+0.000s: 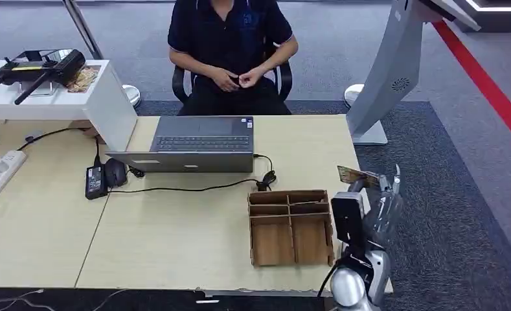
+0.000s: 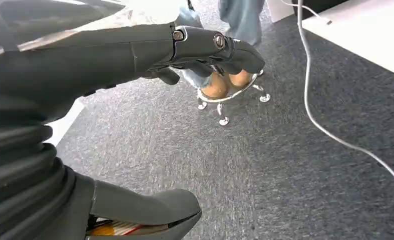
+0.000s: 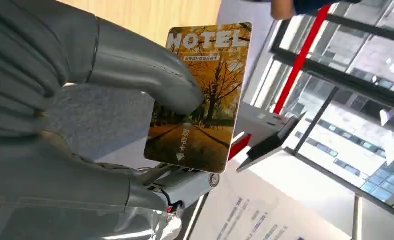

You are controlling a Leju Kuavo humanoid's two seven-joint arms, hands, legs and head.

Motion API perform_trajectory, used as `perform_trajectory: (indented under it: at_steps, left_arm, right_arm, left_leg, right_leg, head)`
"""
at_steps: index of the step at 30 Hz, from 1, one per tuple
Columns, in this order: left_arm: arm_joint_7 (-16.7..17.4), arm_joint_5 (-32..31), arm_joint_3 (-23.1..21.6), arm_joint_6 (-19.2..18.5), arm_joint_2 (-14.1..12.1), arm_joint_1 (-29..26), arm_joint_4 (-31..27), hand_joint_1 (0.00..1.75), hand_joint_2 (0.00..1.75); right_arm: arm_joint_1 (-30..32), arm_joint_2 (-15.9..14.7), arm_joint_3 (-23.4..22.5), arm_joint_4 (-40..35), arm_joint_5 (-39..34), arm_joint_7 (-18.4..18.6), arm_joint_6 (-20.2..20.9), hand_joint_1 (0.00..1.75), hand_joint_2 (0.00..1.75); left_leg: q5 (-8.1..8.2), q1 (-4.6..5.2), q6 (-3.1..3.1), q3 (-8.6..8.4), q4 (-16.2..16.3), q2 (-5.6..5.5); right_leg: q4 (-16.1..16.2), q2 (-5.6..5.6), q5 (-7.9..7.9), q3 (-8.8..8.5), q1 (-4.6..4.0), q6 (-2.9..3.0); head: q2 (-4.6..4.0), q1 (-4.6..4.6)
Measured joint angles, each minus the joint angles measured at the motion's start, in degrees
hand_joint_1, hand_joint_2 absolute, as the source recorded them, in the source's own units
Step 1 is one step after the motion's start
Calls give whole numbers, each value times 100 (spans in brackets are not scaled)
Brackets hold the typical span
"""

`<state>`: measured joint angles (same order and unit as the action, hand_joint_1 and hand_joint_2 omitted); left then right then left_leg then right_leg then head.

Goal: Pass the card to the sensor for recognition and then transmit it.

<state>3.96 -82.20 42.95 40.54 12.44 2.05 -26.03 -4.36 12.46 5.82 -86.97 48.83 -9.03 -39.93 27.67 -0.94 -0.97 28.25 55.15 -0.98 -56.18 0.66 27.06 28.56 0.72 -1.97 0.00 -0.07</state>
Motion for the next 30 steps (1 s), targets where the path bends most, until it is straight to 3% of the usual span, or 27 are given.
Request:
perform_trajectory:
  at_steps: [12,30]
  left_arm:
    - [-81,-15,-50,0,0,-1,2,0,175]
    - [-188,-39,-230,0,-2,-4,33,0,175]
  right_arm:
    - [-337,11,596,61,-129,-57,7,175,175]
    - [-612,114,881,426,-306,-293,9,175,175]
  left_leg:
    - [0,0,0,4,0,-1]
    - [0,0,0,6,0,-1]
  right_leg:
    - [0,0,1,4,0,0]
    - [0,-1,1,4,0,0]
  head:
    - [0,0]
    - [0,2]
